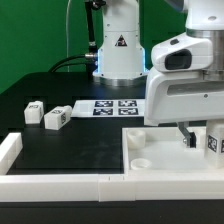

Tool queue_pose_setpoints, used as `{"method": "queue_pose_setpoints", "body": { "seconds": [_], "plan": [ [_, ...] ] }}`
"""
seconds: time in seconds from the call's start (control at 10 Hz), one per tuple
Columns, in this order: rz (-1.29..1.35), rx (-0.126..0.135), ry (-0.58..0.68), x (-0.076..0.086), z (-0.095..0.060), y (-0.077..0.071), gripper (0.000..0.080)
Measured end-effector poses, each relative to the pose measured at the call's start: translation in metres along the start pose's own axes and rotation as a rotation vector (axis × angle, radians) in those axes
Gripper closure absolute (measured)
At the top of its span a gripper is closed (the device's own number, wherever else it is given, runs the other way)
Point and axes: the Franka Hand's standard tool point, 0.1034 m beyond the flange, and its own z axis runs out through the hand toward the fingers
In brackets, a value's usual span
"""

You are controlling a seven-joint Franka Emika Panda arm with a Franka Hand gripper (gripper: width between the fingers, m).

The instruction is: Assemble one leg

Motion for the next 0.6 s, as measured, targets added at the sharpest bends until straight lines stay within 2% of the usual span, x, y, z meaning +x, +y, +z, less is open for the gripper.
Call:
{"method": "queue_pose_setpoints", "body": {
  "seconds": [0.3,0.5,0.6],
  "plan": [
    [-0.054,-0.003,0.001,0.0003,-0.0002,0.0008,0.015],
    [-0.054,-0.003,0.001,0.0003,-0.0001,0.001,0.0402],
    [-0.051,-0.003,0.001,0.0003,-0.0001,0.001,0.0402]
  ]
}}
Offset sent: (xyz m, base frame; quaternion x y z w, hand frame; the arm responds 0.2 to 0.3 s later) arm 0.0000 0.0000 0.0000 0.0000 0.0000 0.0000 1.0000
